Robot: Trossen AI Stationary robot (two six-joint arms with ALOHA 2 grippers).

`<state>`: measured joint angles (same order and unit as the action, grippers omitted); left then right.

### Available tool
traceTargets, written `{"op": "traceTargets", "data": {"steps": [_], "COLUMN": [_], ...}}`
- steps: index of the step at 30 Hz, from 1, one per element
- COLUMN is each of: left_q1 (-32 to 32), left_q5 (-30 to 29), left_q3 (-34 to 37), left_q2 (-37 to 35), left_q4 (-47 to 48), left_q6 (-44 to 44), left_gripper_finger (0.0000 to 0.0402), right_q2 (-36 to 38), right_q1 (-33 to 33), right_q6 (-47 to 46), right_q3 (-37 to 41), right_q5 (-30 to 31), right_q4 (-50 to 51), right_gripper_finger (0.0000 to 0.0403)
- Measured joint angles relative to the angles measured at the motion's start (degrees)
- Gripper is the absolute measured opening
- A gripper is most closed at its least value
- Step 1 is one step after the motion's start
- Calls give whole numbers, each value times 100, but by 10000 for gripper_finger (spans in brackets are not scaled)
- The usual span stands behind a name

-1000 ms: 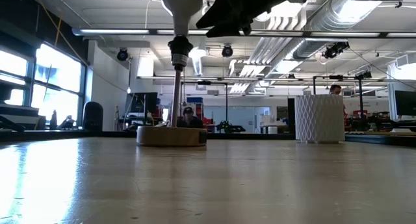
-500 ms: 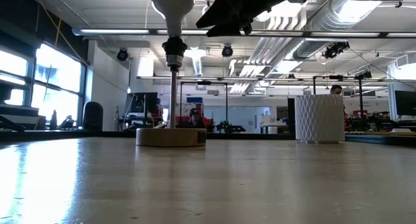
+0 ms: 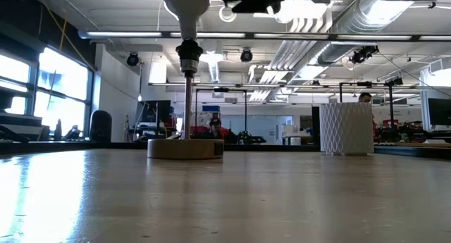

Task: Screw lightbulb
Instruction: Insert the lightbulb into the lamp

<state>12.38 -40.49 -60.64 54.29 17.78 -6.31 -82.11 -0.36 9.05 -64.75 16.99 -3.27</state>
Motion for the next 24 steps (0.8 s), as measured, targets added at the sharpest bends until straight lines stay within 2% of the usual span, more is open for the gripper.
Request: {"op": "traceTargets", "data": {"steps": [2,5,8,11,14,17,21,24], "left_q1": [30,40,53,174,335,502,574,573], "left_q5": [-357,-1158,-1675,-1814,-1950,-1965,-1822,-1691], "left_q3": [34,393,860,1429,2027,2572,3079,3221], "left_q2": [58,119,87,-26,-133,-217,-235,-235], "left_q4": [815,1360,1674,1703,1095,-182,-2070,-2988], "left_q6": [543,1262,1919,2506,2493,1823,473,-171], "left_gripper_finger": [25,25,25,26,25,26,26,26], "right_q2": [29,2,-6,-80,-325,-597,-867,-894], "right_q1": [83,245,411,632,881,917,398,-213], "right_q6": [155,360,239,-178,-246,29,387,203], "right_q3": [-1,-7,-7,-7,-7,-4,-4,-3], "right_q5": [-257,-312,84,494,915,1080,439,-109], "right_q4": [-107,-106,214,491,449,137,-414,-516], "right_gripper_finger": [311,311,311,311,311,311,311,311]}}
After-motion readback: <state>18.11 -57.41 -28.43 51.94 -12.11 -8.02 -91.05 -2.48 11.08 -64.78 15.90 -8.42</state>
